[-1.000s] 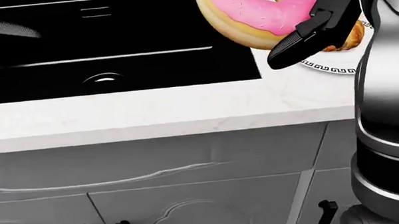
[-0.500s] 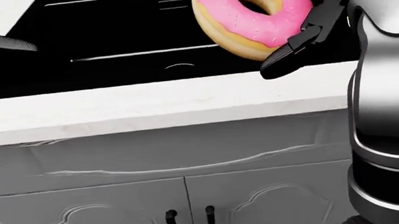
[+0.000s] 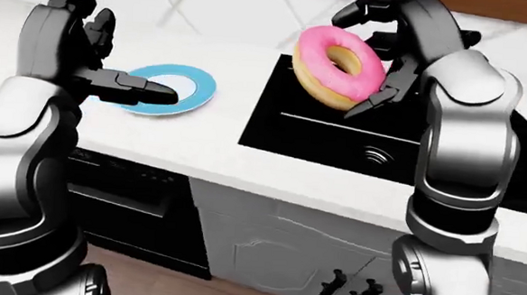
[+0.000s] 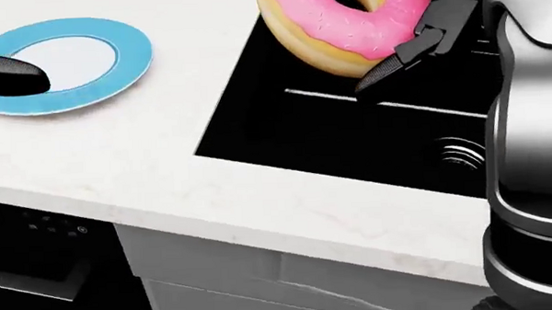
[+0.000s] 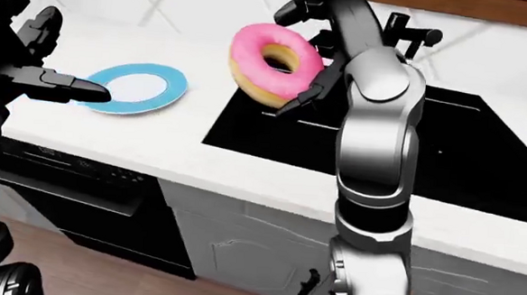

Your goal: Place the pastries on the plates.

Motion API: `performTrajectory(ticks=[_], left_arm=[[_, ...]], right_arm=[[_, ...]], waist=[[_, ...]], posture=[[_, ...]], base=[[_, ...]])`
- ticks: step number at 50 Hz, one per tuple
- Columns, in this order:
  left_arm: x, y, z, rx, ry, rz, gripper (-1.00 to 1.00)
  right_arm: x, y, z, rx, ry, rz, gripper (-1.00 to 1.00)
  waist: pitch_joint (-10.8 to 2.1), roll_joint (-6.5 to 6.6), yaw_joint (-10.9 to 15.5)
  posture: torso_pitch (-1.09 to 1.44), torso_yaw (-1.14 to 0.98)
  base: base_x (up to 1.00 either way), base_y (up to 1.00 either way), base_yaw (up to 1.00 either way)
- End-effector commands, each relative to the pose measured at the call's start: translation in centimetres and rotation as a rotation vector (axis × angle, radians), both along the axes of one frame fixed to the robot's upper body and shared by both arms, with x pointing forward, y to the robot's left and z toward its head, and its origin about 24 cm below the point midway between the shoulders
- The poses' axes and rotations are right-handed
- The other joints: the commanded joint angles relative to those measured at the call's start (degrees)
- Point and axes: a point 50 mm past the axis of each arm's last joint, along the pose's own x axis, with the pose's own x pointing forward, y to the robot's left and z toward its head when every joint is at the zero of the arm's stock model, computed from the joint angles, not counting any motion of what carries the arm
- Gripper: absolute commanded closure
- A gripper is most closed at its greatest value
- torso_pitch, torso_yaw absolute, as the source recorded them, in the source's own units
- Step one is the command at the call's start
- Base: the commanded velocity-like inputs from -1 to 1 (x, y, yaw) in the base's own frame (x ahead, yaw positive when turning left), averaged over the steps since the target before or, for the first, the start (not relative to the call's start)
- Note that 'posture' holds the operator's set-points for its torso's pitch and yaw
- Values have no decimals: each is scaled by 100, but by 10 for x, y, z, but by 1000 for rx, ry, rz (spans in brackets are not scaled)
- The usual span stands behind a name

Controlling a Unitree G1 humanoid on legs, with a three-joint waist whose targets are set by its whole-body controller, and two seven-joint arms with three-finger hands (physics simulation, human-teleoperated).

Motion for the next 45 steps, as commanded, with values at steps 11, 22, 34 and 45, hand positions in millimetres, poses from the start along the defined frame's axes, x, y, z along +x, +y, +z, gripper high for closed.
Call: performTrajectory(ticks=[11,22,34,45], left_arm=[[-7,-3,20,23,-86,-19,-100],[-8,-1,22,22,-92,-16,-100],[-10,2,24,19,-94,-12,-100],[-13,9,30,18,-104,1,-100]], right_arm=[[-2,-10,11,8,-51,-62,100],[-4,-11,12,18,-51,-56,99],[-8,-2,23,-20,-24,-15,99],[-3,49,29,-162,84,124,98]], waist=[[-267,-124,-299],[-111,649,45],[-100,-110,-72],[-200,292,-273]], posture=[[0,0],[0,0],[0,0],[0,0]], base=[[10,21,18],[0,37,0],[0,0,0],[0,0,0]])
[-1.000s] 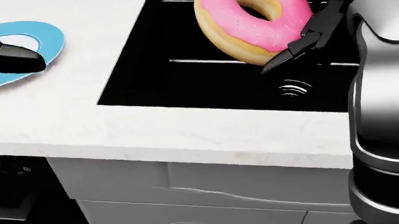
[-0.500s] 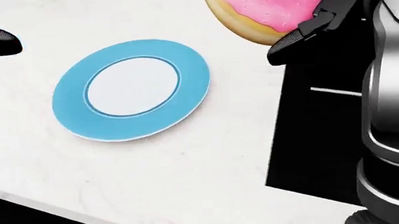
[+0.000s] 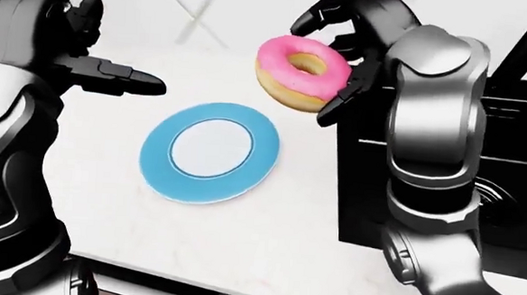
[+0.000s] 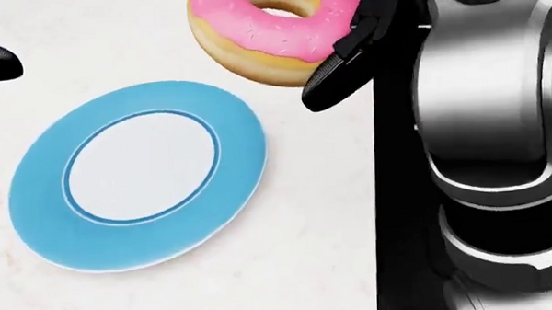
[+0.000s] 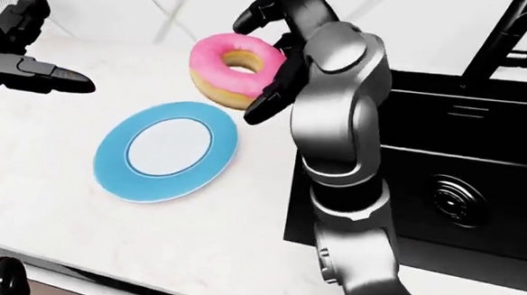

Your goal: Place the pastries on the plates.

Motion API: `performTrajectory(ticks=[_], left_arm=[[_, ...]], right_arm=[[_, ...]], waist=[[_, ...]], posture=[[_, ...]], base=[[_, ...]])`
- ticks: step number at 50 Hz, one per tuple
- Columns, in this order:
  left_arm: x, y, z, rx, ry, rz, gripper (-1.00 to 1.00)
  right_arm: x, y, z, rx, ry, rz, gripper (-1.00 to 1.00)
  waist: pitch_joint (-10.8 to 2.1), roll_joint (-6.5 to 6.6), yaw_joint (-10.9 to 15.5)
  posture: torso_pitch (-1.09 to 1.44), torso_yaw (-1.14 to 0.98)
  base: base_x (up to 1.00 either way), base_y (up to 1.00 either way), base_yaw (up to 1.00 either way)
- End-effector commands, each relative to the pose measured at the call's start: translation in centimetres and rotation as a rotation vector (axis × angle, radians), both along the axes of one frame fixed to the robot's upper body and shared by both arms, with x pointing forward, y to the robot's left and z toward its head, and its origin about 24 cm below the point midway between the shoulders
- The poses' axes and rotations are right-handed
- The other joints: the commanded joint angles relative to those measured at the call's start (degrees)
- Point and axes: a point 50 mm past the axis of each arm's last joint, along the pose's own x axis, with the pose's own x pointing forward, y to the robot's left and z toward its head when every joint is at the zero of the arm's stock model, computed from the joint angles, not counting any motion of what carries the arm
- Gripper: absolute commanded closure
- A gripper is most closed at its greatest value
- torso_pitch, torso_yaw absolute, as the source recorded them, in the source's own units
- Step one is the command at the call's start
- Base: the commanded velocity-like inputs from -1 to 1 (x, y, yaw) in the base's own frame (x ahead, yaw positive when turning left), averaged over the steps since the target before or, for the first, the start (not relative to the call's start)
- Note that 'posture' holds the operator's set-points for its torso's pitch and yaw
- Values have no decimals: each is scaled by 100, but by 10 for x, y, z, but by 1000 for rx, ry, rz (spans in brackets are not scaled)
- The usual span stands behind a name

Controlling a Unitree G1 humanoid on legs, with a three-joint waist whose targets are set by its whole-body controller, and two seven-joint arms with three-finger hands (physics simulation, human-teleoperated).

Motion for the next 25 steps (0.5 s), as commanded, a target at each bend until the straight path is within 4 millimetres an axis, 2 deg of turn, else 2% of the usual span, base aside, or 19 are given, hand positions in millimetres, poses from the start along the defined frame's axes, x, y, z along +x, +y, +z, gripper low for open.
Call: performTrajectory(ticks=[1,12,18,25], left_arm=[[-8,2,16,15,-82,11,-100],[-12,7,22,4,-98,18,-100],[-12,6,22,4,-96,17,-100],[-12,11,22,-2,-99,25,-100]], right_arm=[[-6,12,19,-49,-60,38,98],[-1,67,7,-175,16,171,96],[1,87,-3,-177,24,215,96],[2,99,-15,-208,27,246,100]], waist=[[-161,13,5],[-125,150,-96],[-116,219,-125],[-115,267,-152]], posture=[[0,0],[0,0],[0,0],[0,0]], base=[[0,0,0],[0,0,0],[0,0,0],[0,0,0]])
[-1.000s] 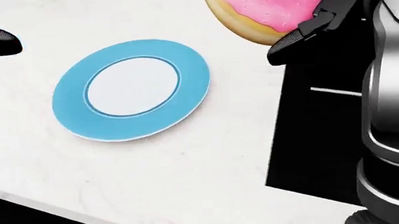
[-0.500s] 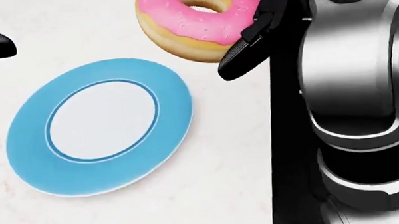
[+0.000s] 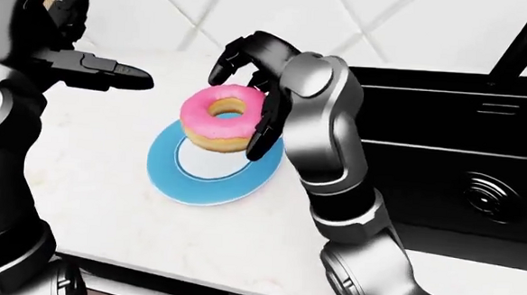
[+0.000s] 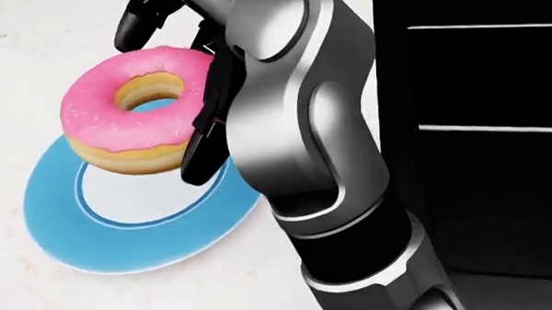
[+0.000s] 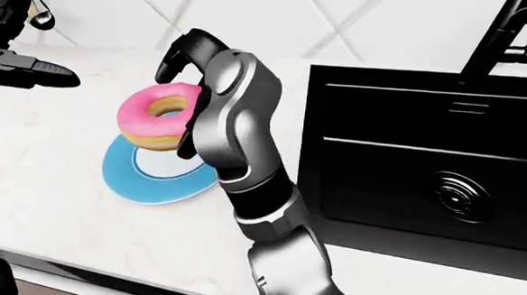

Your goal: Place the pastries on the plates.

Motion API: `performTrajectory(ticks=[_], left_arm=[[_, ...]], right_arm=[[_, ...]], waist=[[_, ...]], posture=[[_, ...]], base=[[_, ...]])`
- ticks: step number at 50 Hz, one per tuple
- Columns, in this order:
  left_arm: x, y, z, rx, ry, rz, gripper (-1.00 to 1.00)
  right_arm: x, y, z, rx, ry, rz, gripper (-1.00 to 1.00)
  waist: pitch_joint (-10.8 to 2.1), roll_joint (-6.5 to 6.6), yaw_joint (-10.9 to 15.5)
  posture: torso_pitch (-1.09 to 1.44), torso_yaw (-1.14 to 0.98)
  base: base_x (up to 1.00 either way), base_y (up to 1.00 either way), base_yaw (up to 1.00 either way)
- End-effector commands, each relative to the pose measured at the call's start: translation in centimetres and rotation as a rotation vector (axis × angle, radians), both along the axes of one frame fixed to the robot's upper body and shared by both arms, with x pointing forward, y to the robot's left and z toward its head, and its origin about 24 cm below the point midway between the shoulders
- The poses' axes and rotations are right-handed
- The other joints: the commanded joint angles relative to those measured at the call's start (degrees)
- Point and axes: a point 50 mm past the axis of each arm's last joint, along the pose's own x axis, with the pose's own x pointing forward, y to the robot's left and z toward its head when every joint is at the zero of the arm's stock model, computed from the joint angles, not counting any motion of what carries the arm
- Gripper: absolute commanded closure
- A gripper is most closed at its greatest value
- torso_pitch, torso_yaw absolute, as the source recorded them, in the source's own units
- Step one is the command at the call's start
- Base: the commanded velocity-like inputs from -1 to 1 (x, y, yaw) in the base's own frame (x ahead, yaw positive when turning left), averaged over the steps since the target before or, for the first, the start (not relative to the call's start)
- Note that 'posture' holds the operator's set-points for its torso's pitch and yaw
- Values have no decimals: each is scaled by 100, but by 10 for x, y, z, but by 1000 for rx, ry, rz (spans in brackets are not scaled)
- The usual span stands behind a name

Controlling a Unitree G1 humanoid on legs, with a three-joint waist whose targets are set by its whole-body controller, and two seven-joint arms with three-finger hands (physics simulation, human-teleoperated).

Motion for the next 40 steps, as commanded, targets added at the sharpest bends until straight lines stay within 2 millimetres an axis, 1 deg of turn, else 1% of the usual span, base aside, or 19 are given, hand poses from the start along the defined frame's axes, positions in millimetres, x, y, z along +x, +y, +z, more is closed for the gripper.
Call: performTrajectory(ticks=[1,4,12,13,14,15,17,21,25,27,30,32,35,37,40], left_arm=[[-7,2,16,13,-84,14,-100],[-7,5,16,10,-86,20,-100],[-8,10,11,3,-83,29,-100],[-9,11,11,3,-84,29,-100],[-9,12,12,2,-84,29,-100],[-9,12,11,2,-84,30,-100],[-10,13,11,0,-84,32,-100],[-10,15,11,-1,-85,36,-100],[-11,16,10,-4,-86,36,-100],[-11,16,10,-2,-86,37,-100],[-13,16,11,-3,-87,35,-100],[-12,16,10,-2,-86,35,-100],[-11,16,11,-2,-89,35,-100],[-10,16,10,-2,-88,34,-100],[-10,15,10,-1,-87,31,-100]], right_arm=[[-5,3,17,5,-98,6,100],[-2,12,12,-1,-104,12,100],[11,20,-4,-21,-111,-12,100],[12,21,-6,-25,-110,-11,82],[12,22,-7,-31,-112,-10,74],[13,23,-8,-29,-111,-11,61],[12,25,-11,-28,-108,-4,66],[13,29,-12,-28,-107,5,55],[13,31,-15,-30,-104,11,31],[14,31,-14,-28,-106,7,15],[14,31,-17,-31,-101,6,1],[14,31,-18,-36,-97,11,-15],[11,32,-19,-37,-89,26,-22],[9,31,-17,-32,-84,33,-39],[7,30,-16,-33,-75,44,-54]], waist=[[-163,53,-13],[-168,76,-17],[-193,126,-17],[-195,127,-12],[-196,128,-8],[-196,129,-5],[-200,132,-1],[-203,140,6],[-208,144,16],[-213,144,18],[-217,139,24],[-220,135,27],[-225,132,30],[-225,128,34],[-228,127,34]], posture=[[0,0],[0,0],[0,0],[0,0],[0,0],[0,0],[0,0],[0,0],[0,0],[0,0],[0,0],[0,0],[0,0],[0,0],[0,0]], base=[[0,0,0],[0,0,0],[0,0,0],[0,0,0],[0,0,0],[0,0,0],[0,0,0],[0,0,0],[0,0,0],[0,0,0],[0,0,0],[0,0,0],[0,0,0],[0,0,0],[0,0,0]])
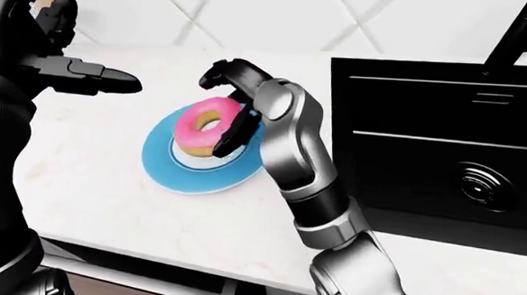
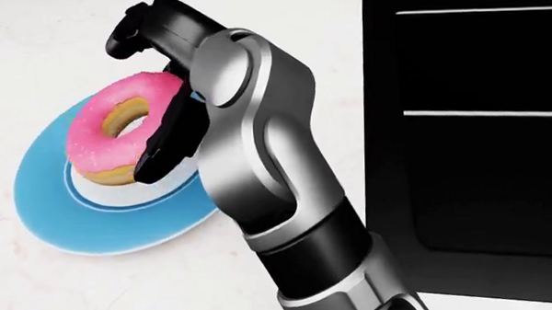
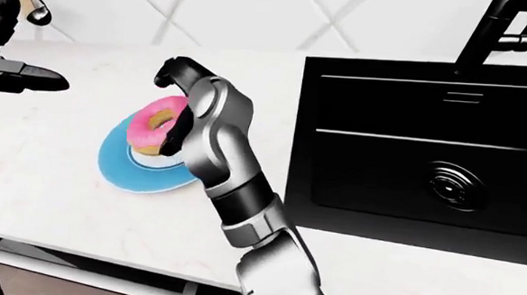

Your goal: Place the pastries on the plates.

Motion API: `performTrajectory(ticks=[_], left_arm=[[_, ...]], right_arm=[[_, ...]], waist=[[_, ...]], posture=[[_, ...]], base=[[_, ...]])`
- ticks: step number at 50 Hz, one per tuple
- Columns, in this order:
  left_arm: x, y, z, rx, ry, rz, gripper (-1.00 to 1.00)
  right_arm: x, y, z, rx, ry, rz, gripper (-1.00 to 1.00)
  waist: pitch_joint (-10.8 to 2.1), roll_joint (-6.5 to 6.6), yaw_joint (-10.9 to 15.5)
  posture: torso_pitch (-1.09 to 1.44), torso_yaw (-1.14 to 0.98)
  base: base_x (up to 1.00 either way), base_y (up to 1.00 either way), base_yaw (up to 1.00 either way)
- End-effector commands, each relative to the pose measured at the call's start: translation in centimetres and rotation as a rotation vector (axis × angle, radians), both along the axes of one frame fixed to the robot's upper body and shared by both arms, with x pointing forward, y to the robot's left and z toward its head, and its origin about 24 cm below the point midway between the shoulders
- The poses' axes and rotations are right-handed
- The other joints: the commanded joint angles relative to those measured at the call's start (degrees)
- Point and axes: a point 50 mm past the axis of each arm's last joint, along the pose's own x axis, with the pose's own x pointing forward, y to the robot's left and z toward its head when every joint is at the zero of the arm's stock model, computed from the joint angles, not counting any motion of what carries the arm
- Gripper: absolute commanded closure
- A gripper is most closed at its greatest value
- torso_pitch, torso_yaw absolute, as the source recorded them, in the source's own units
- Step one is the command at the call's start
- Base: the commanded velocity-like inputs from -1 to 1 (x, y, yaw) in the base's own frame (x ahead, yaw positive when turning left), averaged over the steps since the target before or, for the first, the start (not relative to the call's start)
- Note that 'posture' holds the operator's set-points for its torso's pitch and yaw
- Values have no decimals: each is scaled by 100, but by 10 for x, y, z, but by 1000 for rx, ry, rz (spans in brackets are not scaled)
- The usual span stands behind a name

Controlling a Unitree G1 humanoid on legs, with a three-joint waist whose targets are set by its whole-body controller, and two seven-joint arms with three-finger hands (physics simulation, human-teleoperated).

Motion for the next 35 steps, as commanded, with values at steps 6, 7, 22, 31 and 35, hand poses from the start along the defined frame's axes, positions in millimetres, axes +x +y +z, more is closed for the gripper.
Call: performTrajectory(ticks=[6,7,22,31,35], left_arm=[[-10,2,17,19,-90,14,-100],[-10,2,18,19,-90,14,-100],[-13,-4,21,46,-88,13,-100],[-35,14,12,110,-63,72,-100],[-50,33,7,138,-27,179,-100]], right_arm=[[-11,-9,33,-4,-92,15,-71],[-12,-16,42,-3,-103,5,-70],[-87,-171,111,-27,-210,-216,-67],[-148,-255,125,-21,-257,-377,-69],[-187,-287,133,-9,-287,-447,-73]], waist=[[-171,34,-13],[-168,29,-15],[-91,-190,9],[-75,-289,40],[-50,-350,79]], posture=[[0,0],[0,0],[0,0],[0,0],[0,0]], base=[[0,0,0],[0,0,0],[0,0,0],[0,0,0],[0,0,0]])
